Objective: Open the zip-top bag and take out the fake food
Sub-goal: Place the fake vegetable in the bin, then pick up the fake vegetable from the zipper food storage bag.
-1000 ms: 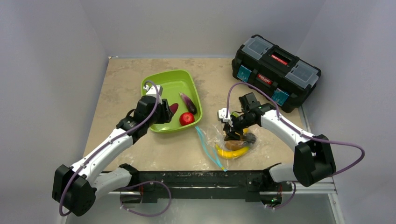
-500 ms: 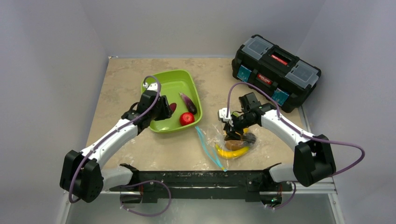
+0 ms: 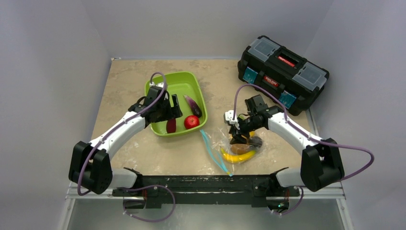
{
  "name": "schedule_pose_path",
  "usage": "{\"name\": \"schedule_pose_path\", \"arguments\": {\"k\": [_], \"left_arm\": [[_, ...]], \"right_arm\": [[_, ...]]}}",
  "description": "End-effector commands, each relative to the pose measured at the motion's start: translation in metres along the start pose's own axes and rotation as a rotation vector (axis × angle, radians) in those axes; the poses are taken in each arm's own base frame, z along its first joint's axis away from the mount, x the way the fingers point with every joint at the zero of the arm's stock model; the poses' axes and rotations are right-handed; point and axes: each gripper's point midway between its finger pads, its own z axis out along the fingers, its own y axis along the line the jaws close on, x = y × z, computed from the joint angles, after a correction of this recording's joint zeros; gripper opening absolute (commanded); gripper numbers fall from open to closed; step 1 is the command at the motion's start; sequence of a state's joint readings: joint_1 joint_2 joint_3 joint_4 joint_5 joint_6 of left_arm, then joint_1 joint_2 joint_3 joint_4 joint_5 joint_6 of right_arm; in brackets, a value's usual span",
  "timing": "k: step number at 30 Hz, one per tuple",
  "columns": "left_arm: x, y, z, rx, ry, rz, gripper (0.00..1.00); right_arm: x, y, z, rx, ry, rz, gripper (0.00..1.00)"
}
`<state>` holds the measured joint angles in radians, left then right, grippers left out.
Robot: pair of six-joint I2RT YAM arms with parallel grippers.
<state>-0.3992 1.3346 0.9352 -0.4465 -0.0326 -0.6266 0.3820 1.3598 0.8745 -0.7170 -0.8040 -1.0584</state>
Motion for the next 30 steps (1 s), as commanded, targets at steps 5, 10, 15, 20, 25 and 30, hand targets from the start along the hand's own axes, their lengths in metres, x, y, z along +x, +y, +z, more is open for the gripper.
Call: {"name": "schedule_pose_path", "arguments": {"k": [5,10,15,20,25,30], "left_arm": [[-0.006,-0.021,-0.013,0.122,0.006,0.031,0.82],[-0.004,-0.026,-0.019,0.172,-0.009,0.051,0.83],[-0.001,-0.03,-0.026,0.214,-0.008,0.072,0.83],[0.002,-0.038,-0.037,0.285,-0.022,0.094,0.83],[0.01,-0.046,-0.052,0.365,-0.025,0.105,0.8],[0.023,-0.051,-0.066,0.445,-0.024,0.113,0.79]], "right_arm": [[-0.007,0.005,-0.003,-0.013,-0.04,-0.016,0.51],[-0.008,0.009,-0.005,-0.022,-0.041,-0.033,0.51],[-0.011,0.015,-0.01,-0.048,-0.043,-0.073,0.51],[-0.013,0.027,-0.019,-0.089,-0.023,-0.16,0.51],[-0.012,0.027,-0.029,-0.079,0.025,-0.201,0.51],[-0.006,0.026,-0.037,-0.049,0.082,-0.227,0.51]]}}
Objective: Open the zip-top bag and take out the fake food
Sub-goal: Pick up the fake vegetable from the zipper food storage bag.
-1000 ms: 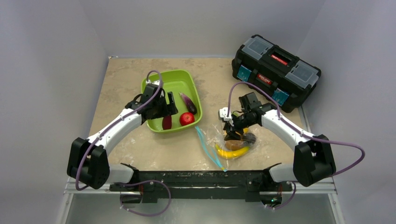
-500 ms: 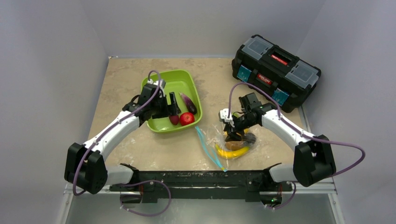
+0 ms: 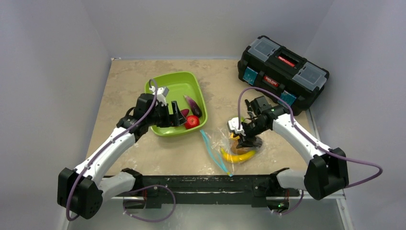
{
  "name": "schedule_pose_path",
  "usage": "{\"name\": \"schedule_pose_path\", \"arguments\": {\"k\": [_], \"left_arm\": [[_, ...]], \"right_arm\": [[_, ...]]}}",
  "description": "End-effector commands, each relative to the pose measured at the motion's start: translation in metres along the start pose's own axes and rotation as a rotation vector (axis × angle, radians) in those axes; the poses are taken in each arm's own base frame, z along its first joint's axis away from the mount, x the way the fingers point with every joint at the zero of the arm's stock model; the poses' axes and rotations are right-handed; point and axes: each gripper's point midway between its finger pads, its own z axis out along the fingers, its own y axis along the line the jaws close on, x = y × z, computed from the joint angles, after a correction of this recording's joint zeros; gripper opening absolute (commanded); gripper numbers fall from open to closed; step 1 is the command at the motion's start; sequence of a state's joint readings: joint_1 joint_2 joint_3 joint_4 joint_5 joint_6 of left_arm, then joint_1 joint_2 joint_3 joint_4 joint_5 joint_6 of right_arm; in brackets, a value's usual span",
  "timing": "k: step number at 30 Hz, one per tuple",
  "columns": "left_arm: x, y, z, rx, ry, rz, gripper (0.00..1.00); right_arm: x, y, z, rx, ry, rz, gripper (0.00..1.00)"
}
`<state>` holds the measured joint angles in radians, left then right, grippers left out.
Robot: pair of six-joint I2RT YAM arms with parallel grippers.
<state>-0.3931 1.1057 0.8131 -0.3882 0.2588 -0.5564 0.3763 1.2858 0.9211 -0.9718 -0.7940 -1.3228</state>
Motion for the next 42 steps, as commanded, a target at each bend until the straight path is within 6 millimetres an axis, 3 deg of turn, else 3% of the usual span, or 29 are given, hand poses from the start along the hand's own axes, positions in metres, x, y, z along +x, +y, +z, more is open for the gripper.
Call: {"name": "schedule_pose_path", "arguments": {"k": [1,13,16,22,32,42], "left_arm": [[0.002,-0.02,-0.012,0.137,-0.03,0.036,0.79],[0.041,-0.052,-0.03,0.369,0.001,0.078,0.77],[0.059,-0.065,-0.03,0.407,0.033,0.137,0.75],[0.093,-0.084,-0.015,0.45,0.131,0.205,0.68],[0.134,-0.098,0.018,0.433,0.259,0.267,0.58],[0.139,-0.11,0.038,0.427,0.28,0.292,0.58]], "right_arm": [[-0.001,-0.001,-0.015,0.033,0.051,-0.062,0.5],[0.042,0.015,-0.016,0.085,0.202,0.007,0.38],[0.052,0.017,-0.014,0.092,0.233,0.018,0.34],[0.071,0.016,-0.009,0.119,0.28,0.038,0.28],[0.08,0.001,-0.003,0.162,0.295,0.052,0.18],[0.071,-0.018,0.008,0.171,0.227,0.061,0.1]]}}
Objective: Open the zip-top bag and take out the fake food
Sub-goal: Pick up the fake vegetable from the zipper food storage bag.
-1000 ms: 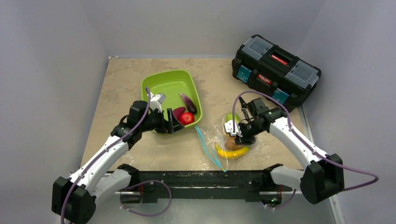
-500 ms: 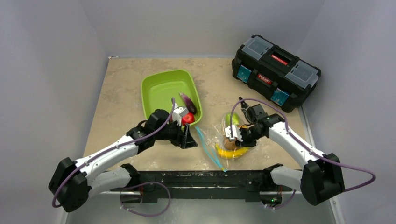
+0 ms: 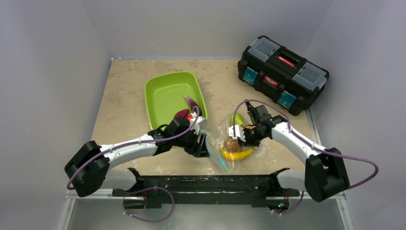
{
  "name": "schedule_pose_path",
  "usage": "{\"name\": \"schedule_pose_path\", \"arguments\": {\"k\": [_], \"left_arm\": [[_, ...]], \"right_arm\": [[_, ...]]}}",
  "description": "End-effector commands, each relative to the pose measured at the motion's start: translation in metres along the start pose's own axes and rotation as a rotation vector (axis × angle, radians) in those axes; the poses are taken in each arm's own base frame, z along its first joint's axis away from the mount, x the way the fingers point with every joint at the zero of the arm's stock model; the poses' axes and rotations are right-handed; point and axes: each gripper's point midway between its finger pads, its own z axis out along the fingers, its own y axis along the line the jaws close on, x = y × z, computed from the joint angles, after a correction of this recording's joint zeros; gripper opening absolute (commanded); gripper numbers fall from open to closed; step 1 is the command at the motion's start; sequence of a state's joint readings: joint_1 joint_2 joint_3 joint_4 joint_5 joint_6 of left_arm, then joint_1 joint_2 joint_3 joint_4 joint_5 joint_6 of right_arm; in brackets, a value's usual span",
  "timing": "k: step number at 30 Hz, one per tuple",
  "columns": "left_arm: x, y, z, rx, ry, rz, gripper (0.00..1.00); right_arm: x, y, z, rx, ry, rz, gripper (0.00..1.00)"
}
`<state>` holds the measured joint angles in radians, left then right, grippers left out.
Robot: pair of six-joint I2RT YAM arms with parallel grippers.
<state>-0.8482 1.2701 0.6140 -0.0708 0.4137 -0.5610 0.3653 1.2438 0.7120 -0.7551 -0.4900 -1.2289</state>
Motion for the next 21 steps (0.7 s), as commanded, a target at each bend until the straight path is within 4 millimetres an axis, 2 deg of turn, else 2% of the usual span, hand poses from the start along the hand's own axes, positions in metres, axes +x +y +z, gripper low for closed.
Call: {"name": "schedule_pose_path", "arguments": {"k": [1,9,16,21], "left_arm": [[-0.032,-0.017,0.006,0.041,-0.089,0.06,0.58],[-0.039,-0.018,0.012,0.041,-0.105,0.068,0.58],[-0.045,-0.027,0.003,0.091,-0.178,0.102,0.58],[-0.045,-0.029,0.004,0.104,-0.185,0.069,0.59]], "right_arm": [[-0.015,-0.017,0.001,0.034,-0.066,0.001,0.08],[-0.033,-0.02,0.008,0.012,-0.169,0.049,0.07],[-0.055,-0.016,-0.008,-0.024,-0.241,0.043,0.08],[-0.071,-0.013,-0.025,-0.044,-0.281,0.0,0.1]]}}
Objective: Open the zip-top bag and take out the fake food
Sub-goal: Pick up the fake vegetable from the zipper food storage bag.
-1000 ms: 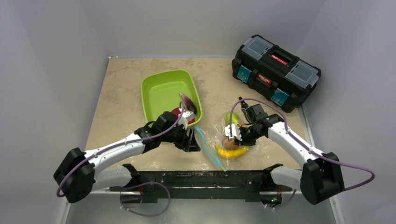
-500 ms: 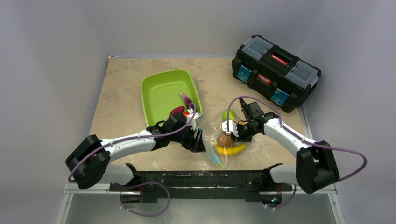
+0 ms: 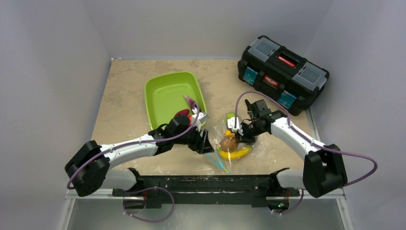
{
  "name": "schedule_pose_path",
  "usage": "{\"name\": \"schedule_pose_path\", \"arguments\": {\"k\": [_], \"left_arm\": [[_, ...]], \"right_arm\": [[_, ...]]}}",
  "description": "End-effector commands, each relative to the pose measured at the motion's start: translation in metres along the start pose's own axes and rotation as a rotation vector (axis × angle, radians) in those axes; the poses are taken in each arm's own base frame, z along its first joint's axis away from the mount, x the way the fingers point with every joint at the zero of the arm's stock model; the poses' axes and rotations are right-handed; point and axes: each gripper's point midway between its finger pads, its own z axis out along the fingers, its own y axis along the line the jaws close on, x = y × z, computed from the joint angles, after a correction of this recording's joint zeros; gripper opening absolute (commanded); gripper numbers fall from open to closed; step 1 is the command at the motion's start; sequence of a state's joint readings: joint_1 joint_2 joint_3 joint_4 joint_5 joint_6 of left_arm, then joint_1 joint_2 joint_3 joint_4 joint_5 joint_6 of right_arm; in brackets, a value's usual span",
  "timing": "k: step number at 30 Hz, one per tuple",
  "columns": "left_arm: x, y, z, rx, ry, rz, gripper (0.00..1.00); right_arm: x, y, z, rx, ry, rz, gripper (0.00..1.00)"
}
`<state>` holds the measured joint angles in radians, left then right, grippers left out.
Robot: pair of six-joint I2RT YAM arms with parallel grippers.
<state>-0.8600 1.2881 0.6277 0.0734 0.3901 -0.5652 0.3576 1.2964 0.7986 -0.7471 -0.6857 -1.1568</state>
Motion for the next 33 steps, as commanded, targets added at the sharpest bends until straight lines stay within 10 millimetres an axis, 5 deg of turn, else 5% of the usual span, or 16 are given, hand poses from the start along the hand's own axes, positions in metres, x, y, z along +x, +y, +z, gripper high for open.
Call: {"name": "schedule_pose_path", "arguments": {"k": [1,12,20,33], "left_arm": [[-0.017,-0.013,0.0,0.052,-0.082,-0.003,0.6],[-0.018,-0.005,0.01,0.017,-0.097,-0.111,0.64],[-0.012,0.012,0.027,-0.058,-0.024,-0.124,0.55],[-0.03,-0.006,0.044,0.029,-0.005,-0.086,0.09]], "right_arm": [[-0.031,0.002,-0.018,-0.021,-0.081,-0.063,0.1],[0.011,-0.01,-0.003,-0.007,0.072,-0.114,0.15],[0.014,-0.013,0.01,-0.028,0.05,-0.072,0.15],[0.001,-0.007,0.022,-0.085,-0.032,-0.002,0.19]]}}
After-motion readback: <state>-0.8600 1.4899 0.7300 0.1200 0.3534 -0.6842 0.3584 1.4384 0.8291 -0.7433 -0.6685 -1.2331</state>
